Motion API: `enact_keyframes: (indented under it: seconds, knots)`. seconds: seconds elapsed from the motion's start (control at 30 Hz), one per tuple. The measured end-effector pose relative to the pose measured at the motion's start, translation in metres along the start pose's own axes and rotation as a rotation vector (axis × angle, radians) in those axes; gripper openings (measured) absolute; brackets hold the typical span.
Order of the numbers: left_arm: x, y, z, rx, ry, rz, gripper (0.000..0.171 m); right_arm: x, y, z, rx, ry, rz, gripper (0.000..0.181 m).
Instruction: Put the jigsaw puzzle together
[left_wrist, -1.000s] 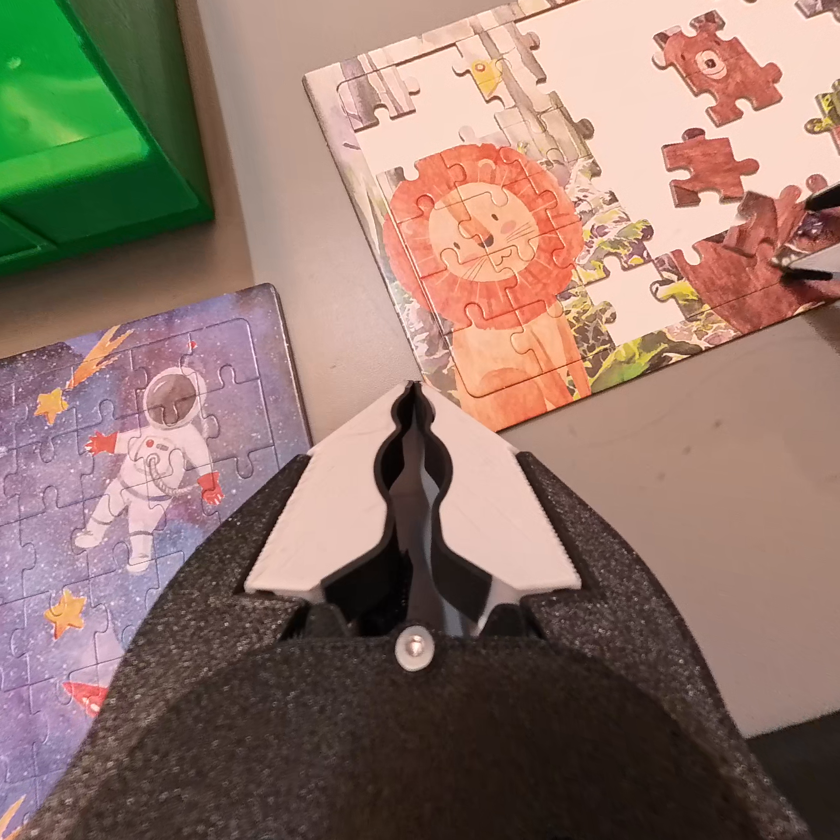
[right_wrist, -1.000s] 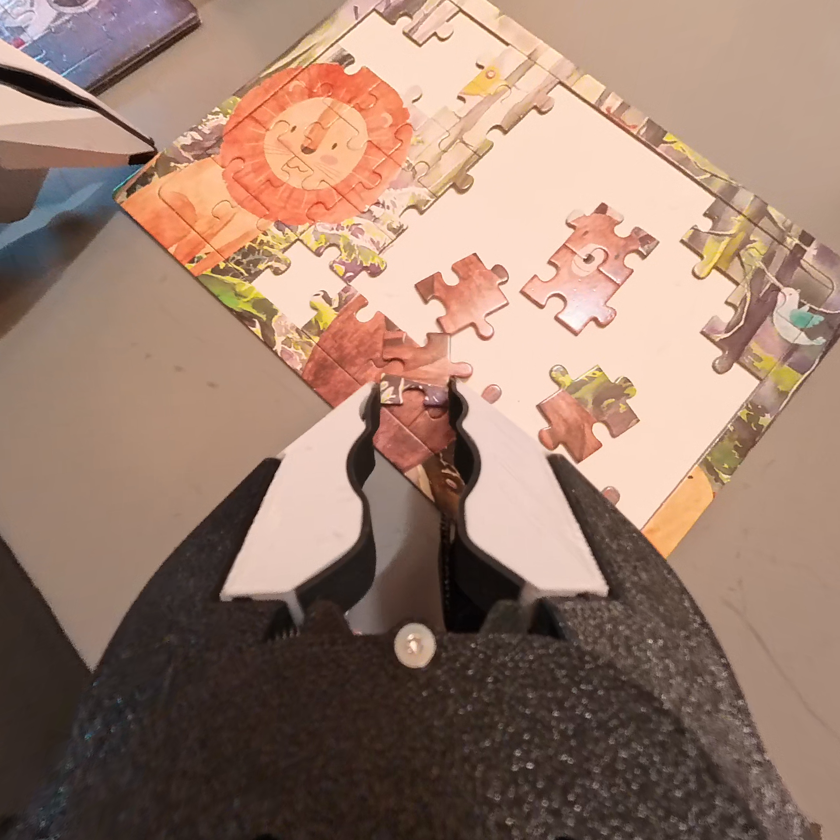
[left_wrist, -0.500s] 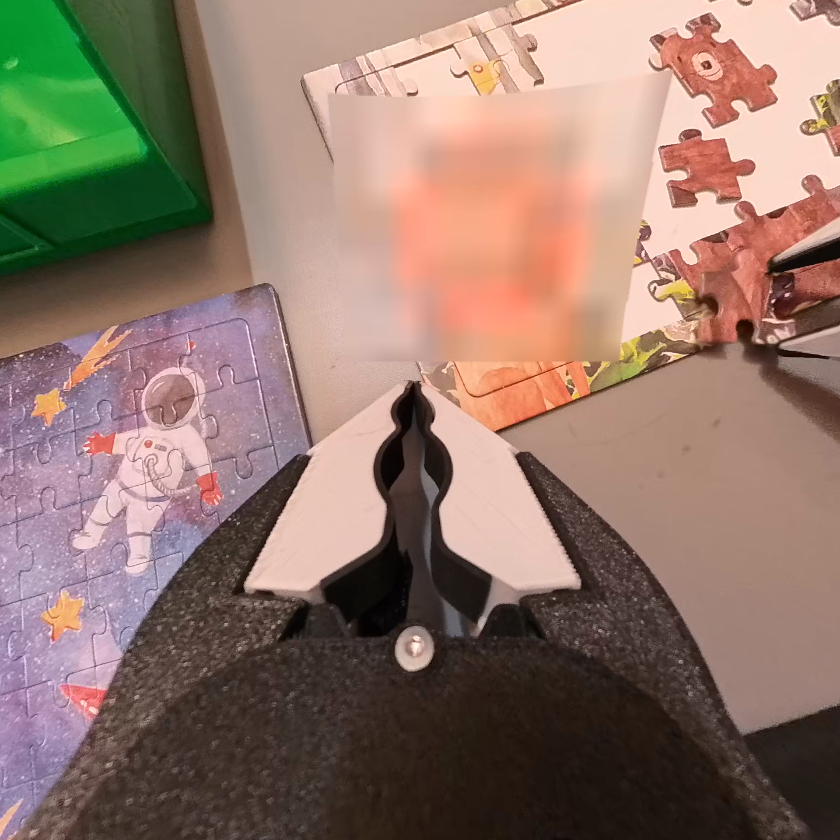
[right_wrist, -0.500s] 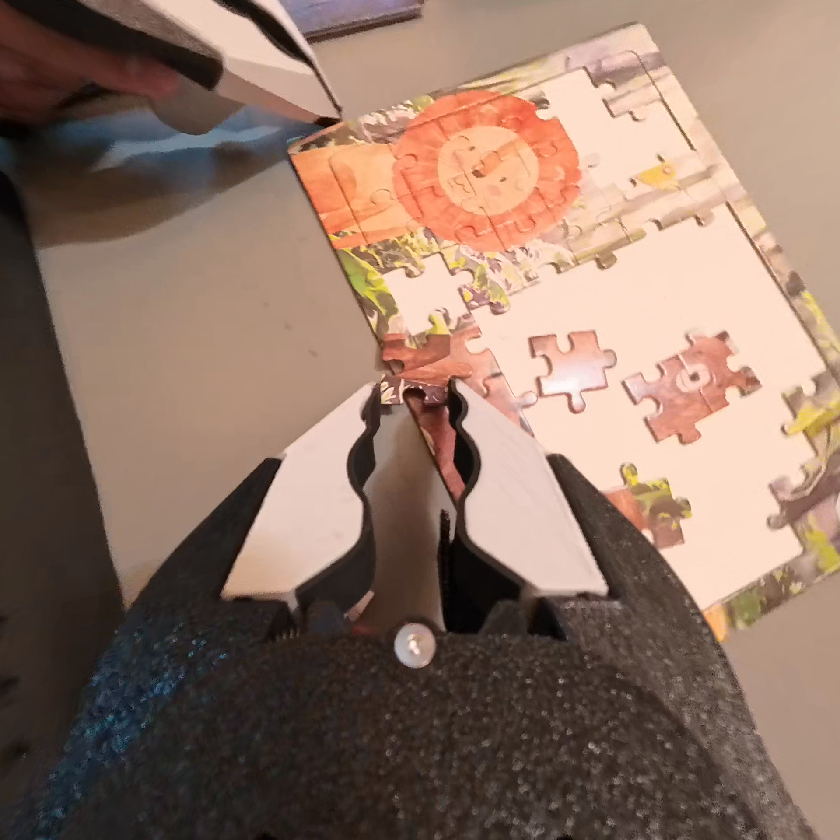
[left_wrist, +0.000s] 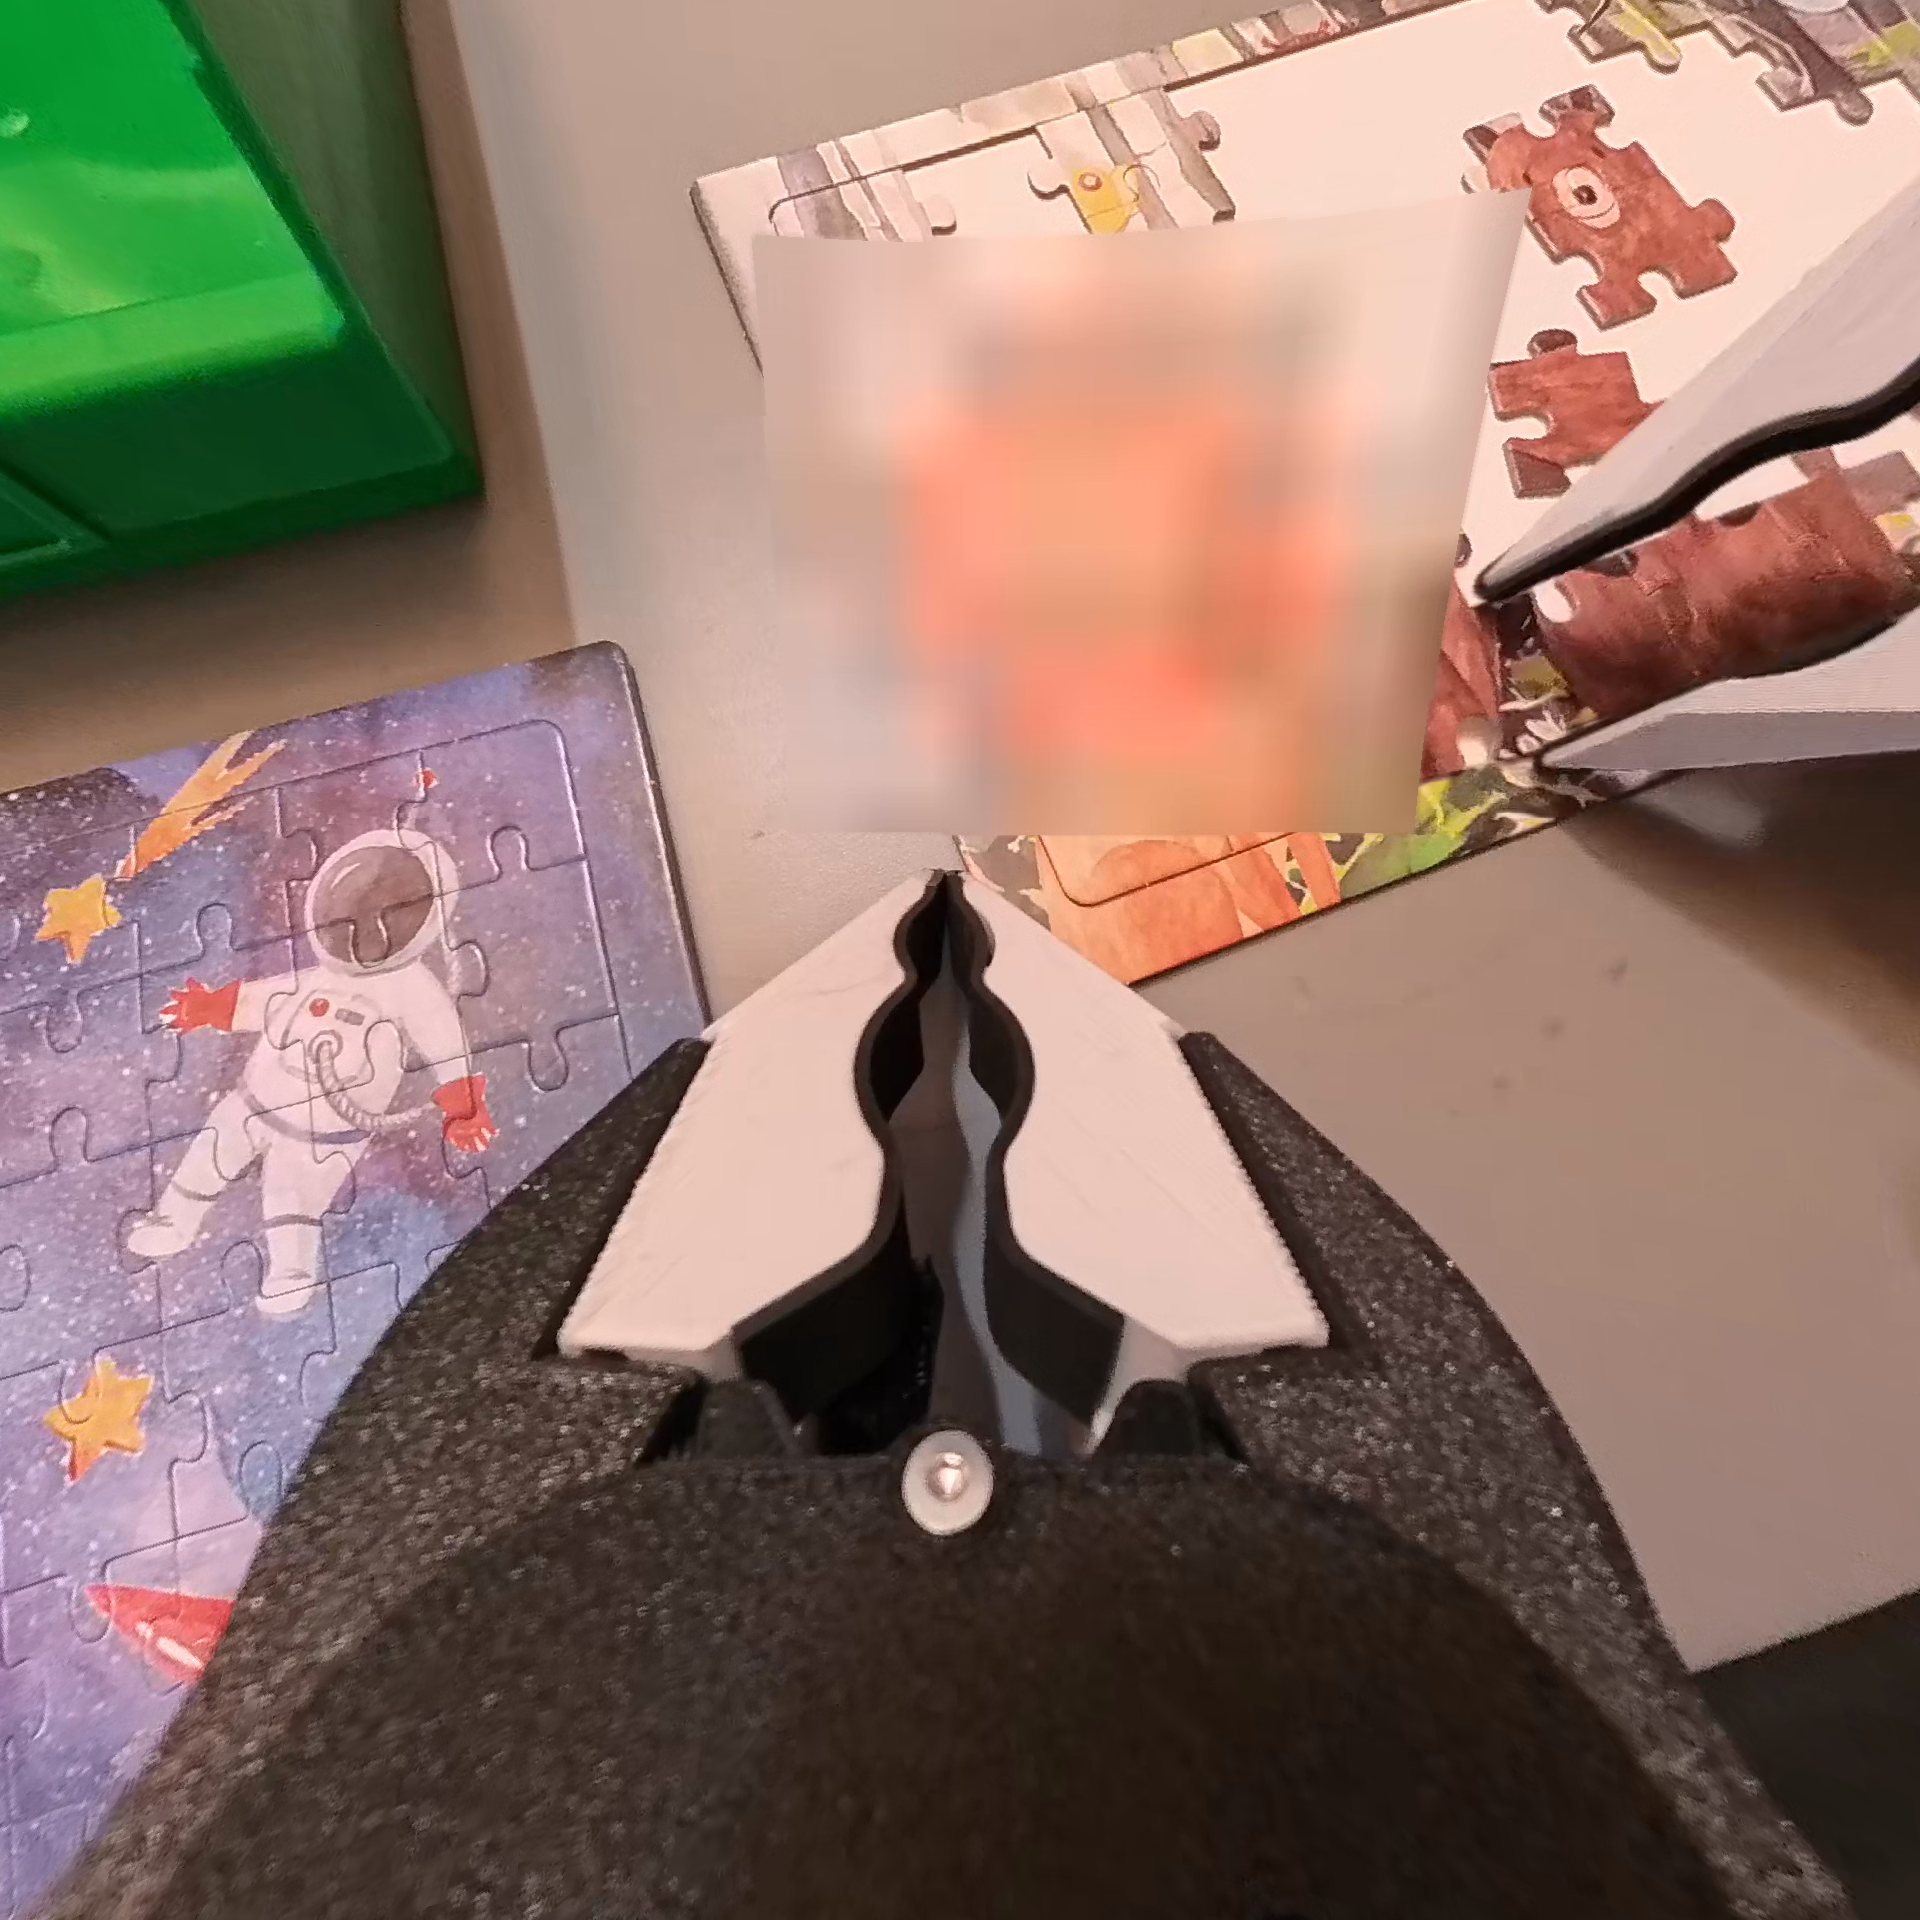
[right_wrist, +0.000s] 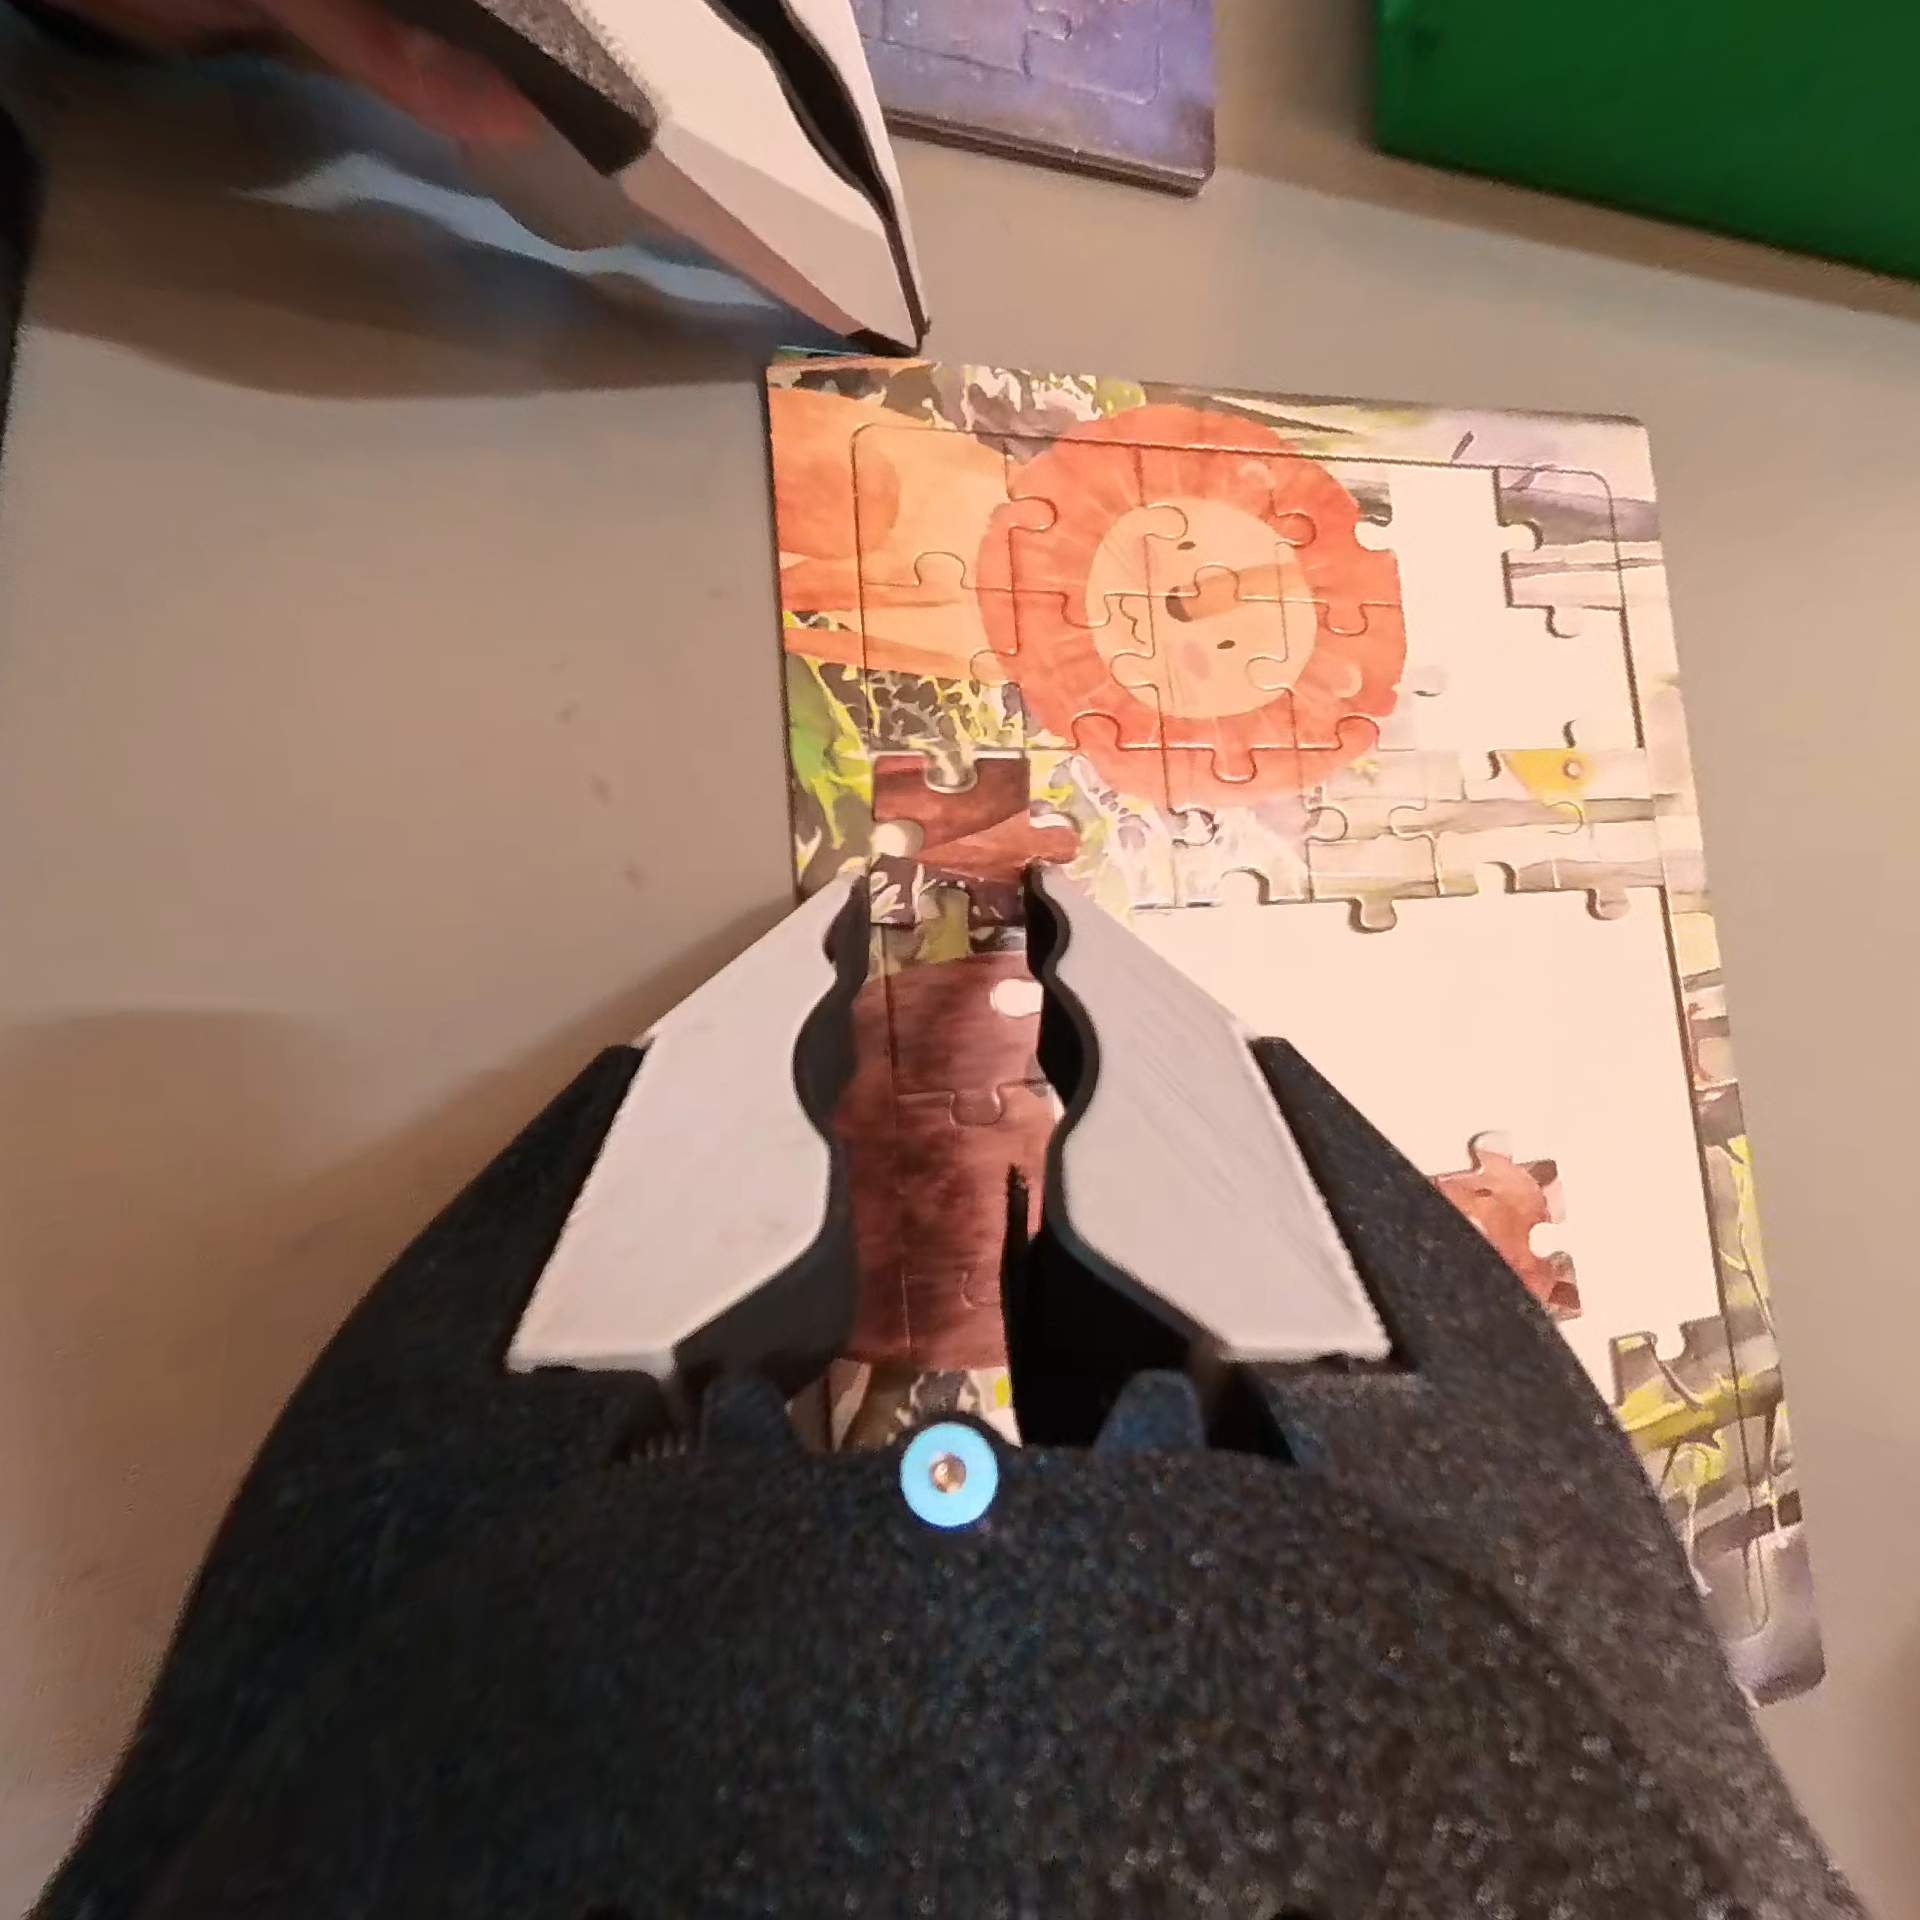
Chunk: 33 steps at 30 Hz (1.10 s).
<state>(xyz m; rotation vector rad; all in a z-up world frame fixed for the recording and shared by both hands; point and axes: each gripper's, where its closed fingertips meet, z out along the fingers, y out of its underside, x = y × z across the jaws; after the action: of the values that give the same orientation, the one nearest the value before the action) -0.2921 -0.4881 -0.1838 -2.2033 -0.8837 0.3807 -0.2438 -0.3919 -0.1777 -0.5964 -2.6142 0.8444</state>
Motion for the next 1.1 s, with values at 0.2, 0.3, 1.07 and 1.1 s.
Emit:
enact_keyframes:
  seconds: [0.2,0.3,1.07,1.1]
  knots:
    - [0.0,0.0,0.0,0.001,0.005,-0.005,0.0,0.0,-0.001,0.002,-0.003,-0.042,0.015,0.029]
    - [0.0,0.0,0.0,0.001,0.003,-0.002,0.0,0.0,0.0,0.002,0.0,-0.048,0.007,0.029]
    - [0.0,0.0,0.0,0.001,-0.015,0.014,0.0,-0.025,0.056,-0.052,-0.15,0.171,0.322,0.001]
    - [0.0,0.0,0.0,0.001,-0.016,0.016,0.0,-0.019,0.053,-0.056,-0.139,0.186,0.295,0.0]
